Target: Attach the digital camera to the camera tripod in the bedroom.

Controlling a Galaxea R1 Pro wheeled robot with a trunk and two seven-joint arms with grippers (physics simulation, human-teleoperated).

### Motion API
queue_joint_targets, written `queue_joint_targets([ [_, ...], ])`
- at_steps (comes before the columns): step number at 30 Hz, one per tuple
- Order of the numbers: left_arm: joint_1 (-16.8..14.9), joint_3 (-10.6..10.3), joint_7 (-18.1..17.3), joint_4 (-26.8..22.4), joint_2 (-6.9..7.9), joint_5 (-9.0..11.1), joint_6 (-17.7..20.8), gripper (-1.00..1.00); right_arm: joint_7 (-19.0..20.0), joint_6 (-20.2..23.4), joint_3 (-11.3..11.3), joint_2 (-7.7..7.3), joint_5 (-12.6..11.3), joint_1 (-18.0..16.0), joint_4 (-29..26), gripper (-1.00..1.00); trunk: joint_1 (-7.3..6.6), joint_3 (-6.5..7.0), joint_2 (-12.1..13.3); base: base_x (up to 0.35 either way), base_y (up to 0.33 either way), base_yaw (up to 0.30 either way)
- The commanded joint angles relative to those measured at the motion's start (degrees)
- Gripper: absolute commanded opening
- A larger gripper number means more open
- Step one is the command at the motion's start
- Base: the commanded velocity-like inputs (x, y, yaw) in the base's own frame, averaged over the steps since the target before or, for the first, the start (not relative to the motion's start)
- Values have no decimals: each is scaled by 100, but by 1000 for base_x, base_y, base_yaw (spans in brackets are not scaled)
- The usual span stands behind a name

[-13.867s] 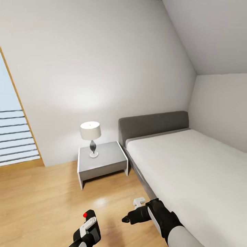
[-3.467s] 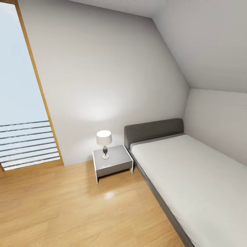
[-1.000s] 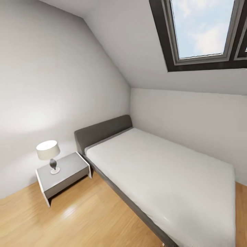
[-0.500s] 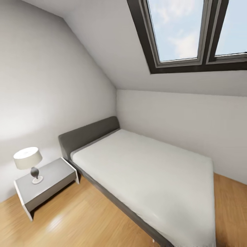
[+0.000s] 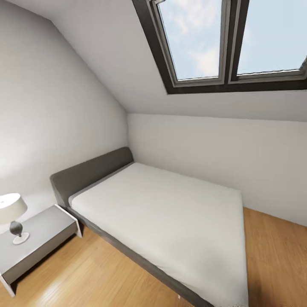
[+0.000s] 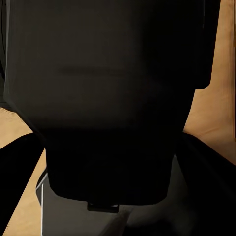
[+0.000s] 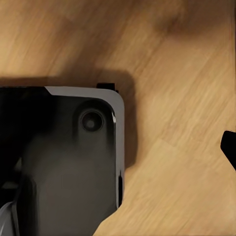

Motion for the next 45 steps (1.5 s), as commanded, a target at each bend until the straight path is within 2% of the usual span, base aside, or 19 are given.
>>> queue_joint_targets([
  [1,0,-51,22,0,-3,42,-13,-100,25,-31,-3,-3,-15,-7,19,100,2,3,-4,0,0,-268],
  [45,0,-58,-38,0,-26,15,-7,-100,25,-39,-3,-8,-14,-6,19,100,2,43,-4,0,0,-289],
])
